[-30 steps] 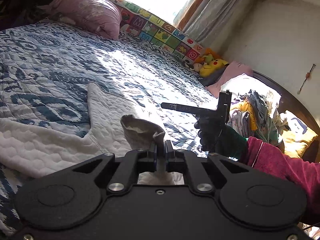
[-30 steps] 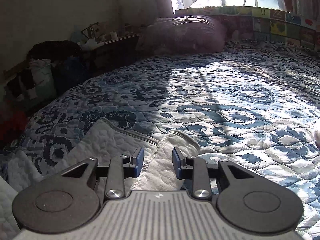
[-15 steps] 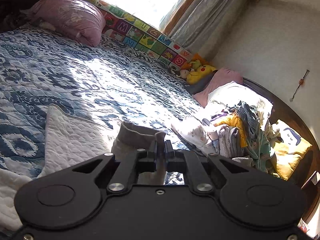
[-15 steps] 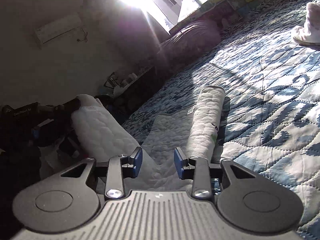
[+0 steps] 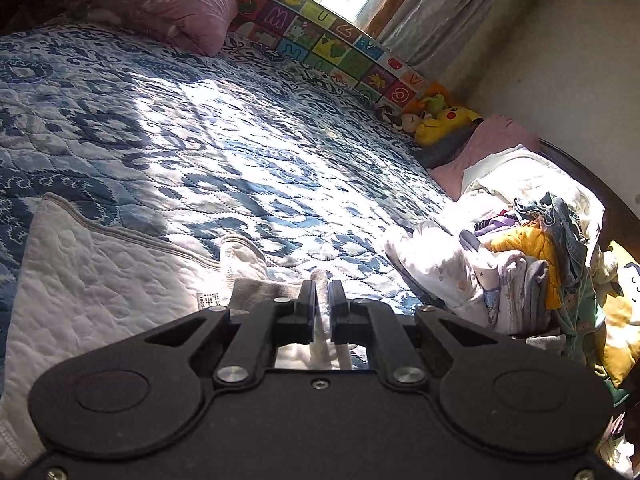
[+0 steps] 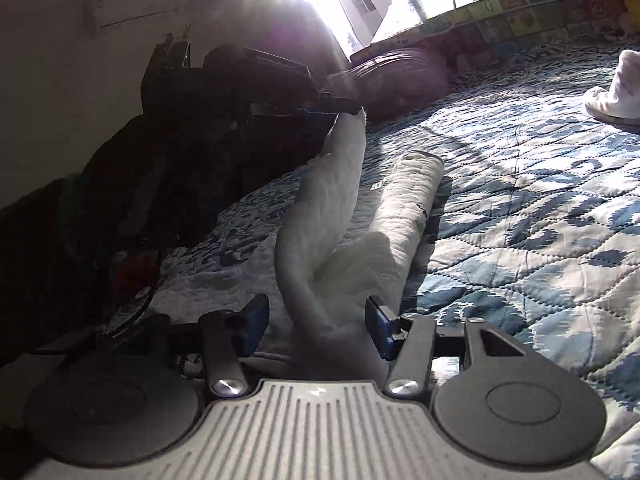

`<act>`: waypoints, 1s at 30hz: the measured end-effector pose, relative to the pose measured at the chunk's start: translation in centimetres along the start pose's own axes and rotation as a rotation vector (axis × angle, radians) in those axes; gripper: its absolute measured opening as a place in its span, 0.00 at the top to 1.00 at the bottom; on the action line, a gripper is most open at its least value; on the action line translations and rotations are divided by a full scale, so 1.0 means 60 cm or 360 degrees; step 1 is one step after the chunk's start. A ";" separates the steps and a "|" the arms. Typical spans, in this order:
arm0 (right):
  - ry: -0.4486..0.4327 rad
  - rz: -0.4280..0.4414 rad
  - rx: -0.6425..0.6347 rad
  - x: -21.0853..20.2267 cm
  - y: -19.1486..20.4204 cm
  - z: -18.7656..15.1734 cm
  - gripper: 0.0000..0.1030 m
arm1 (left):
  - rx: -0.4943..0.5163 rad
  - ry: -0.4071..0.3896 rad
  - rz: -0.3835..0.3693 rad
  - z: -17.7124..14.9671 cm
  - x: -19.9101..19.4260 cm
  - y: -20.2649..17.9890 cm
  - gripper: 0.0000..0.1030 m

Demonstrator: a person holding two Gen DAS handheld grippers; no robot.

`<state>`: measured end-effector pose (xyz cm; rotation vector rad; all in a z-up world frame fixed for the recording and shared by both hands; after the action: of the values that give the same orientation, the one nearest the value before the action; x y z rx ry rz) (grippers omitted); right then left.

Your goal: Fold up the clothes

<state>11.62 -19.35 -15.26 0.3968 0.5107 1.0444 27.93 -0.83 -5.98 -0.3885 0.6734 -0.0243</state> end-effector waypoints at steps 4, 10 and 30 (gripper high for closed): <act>0.0048 -0.0071 0.0009 0.010 -0.003 -0.011 0.67 | -0.0012 0.0012 0.0073 -0.003 0.041 0.004 0.96; 0.0095 -0.0075 0.0039 0.015 -0.010 -0.022 0.68 | 0.0177 -0.0053 0.0219 -0.016 0.083 -0.005 0.96; -0.0188 -0.0283 -0.0172 -0.038 0.040 0.033 0.62 | 0.0641 0.0023 -0.0054 -0.019 0.033 0.003 0.60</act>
<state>10.12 -20.44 -11.85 0.3095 0.3746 0.8674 28.75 -1.34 -8.06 -0.0118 0.6582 -0.1920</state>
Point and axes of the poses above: each gripper's, at about its wrist camera, not at the fingertips, and x roughly the way its jaws point, y to its left, z to its top, the point moved 5 cm from there along x, roughly the way its jaws point, and after that the axes turned 15 degrees about z, right-handed, at the moved point
